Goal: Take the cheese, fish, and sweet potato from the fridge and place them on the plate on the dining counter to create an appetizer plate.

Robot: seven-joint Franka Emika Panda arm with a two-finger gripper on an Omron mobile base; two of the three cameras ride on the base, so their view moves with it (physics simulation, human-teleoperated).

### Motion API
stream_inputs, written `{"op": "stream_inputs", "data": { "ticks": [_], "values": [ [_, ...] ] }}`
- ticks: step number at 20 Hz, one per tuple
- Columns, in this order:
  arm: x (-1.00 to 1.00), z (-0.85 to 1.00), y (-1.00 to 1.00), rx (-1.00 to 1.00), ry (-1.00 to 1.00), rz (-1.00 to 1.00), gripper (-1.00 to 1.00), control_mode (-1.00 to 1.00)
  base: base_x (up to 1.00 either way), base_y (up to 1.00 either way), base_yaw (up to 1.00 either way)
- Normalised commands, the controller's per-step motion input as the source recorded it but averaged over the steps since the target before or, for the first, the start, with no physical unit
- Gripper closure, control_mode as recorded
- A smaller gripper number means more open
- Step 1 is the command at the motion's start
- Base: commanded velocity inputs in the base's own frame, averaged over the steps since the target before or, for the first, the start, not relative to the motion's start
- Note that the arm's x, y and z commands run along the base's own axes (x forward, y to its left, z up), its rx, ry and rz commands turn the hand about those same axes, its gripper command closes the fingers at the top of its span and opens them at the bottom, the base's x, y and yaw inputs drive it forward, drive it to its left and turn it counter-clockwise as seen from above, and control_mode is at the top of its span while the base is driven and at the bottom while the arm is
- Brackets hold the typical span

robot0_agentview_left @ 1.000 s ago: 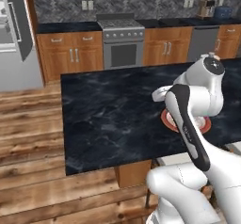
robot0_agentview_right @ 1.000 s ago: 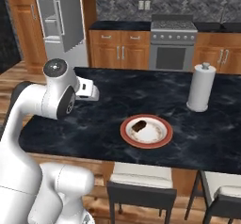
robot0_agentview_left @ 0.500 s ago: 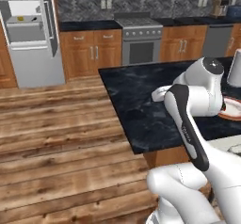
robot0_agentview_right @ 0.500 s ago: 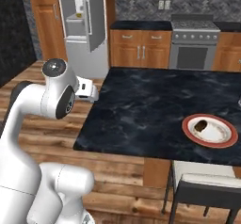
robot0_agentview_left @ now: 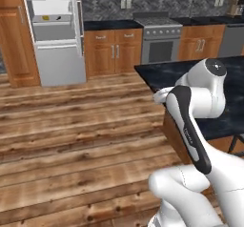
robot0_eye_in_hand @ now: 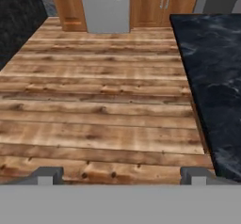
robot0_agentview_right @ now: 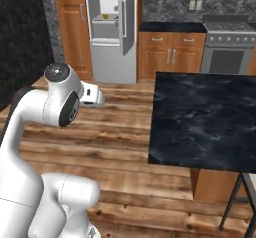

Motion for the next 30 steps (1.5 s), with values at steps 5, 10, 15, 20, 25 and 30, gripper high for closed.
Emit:
{"op": "stream_inputs", "data": {
  "ticks": [5,10,15,20,25,30],
  "values": [
    [0.00,0.00,0.00,0.00,0.00,0.00,-1.00,1.00,0.14,1.00,-0.03],
    [0.00,0.00,0.00,0.00,0.00,0.00,-1.00,1.00,0.38,1.00,-0.04],
    [0.00,0.00,0.00,0.00,0.00,0.00,-1.00,1.00,0.62,1.00,-0.03],
    [0.00,0.00,0.00,0.00,0.00,0.00,-1.00,1.00,0.82,0.96,-0.04],
    [0.00,0.00,0.00,0.00,0.00,0.00,-1.00,1.00,0.78,0.49,-0.07],
    [0.00,0.00,0.00,0.00,0.00,0.00,-1.00,1.00,0.73,0.06,-0.06]
  ]
}}
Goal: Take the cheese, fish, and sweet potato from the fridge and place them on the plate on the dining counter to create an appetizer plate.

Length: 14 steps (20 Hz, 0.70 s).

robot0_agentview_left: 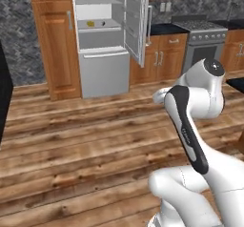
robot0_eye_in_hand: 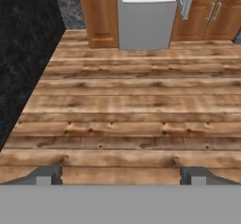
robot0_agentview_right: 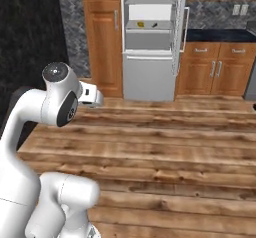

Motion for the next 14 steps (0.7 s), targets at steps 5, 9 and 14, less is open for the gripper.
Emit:
{"op": "stream_inputs", "data": {
  "ticks": [5,9,14],
  "values": [
    [0.00,0.00,0.00,0.00,0.00,0.00,-1.00,1.00,0.79,0.00,-0.04],
    [0.00,0.00,0.00,0.00,0.00,0.00,-1.00,1.00,0.88,0.01,-0.04],
    [0.00,0.00,0.00,0.00,0.00,0.00,-1.00,1.00,0.95,0.04,-0.01]
  ]
}}
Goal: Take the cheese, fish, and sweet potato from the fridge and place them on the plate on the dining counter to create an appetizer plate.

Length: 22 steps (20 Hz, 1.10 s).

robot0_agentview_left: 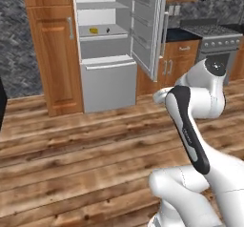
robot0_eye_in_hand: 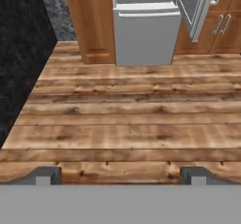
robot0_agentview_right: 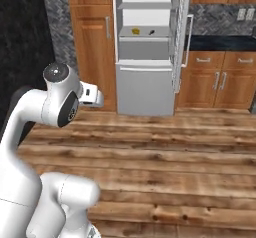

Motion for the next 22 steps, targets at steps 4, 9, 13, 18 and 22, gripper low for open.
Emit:
{"op": "stream_inputs", "data": {
  "ticks": [4,9,13,18,22],
  "values": [
    [0.00,0.00,0.00,0.00,0.00,0.00,-1.00,1.00,0.91,0.00,0.00],
    [0.00,0.00,0.00,0.00,0.00,0.00,-1.00,1.00,0.83,0.00,0.00],
    [0.00,0.00,0.00,0.00,0.00,0.00,-1.00,1.00,0.76,0.00,0.00],
    [0.00,0.00,0.00,0.00,0.00,0.00,-1.00,1.00,0.72,0.00,0.00],
    [0.00,0.00,0.00,0.00,0.00,0.00,-1.00,1.00,0.65,0.00,0.00]
  ]
}}
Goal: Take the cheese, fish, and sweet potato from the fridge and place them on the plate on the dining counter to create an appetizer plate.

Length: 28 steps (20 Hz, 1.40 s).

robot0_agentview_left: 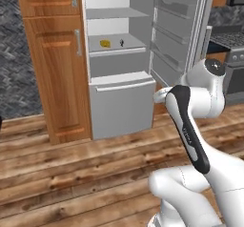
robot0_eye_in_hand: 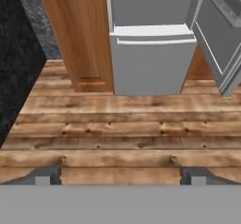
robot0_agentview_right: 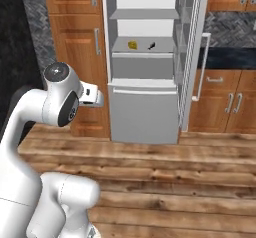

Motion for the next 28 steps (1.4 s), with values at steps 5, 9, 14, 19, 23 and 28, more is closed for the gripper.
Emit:
{"op": "stream_inputs", "data": {
  "ticks": [5,9,14,19,23,28],
  "values": [
    [0.00,0.00,0.00,0.00,0.00,0.00,-1.00,1.00,0.59,-0.02,0.00],
    [0.00,0.00,0.00,0.00,0.00,0.00,-1.00,1.00,0.58,-0.05,0.00],
    [0.00,0.00,0.00,0.00,0.00,0.00,-1.00,1.00,0.50,-0.15,0.00],
    [0.00,0.00,0.00,0.00,0.00,0.00,-1.00,1.00,0.35,-0.23,0.00],
    [0.00,0.00,0.00,0.00,0.00,0.00,-1.00,1.00,0.24,-0.31,0.01],
    [0.00,0.00,0.00,0.00,0.00,0.00,-1.00,1.00,0.19,-0.37,0.06]
  ]
}}
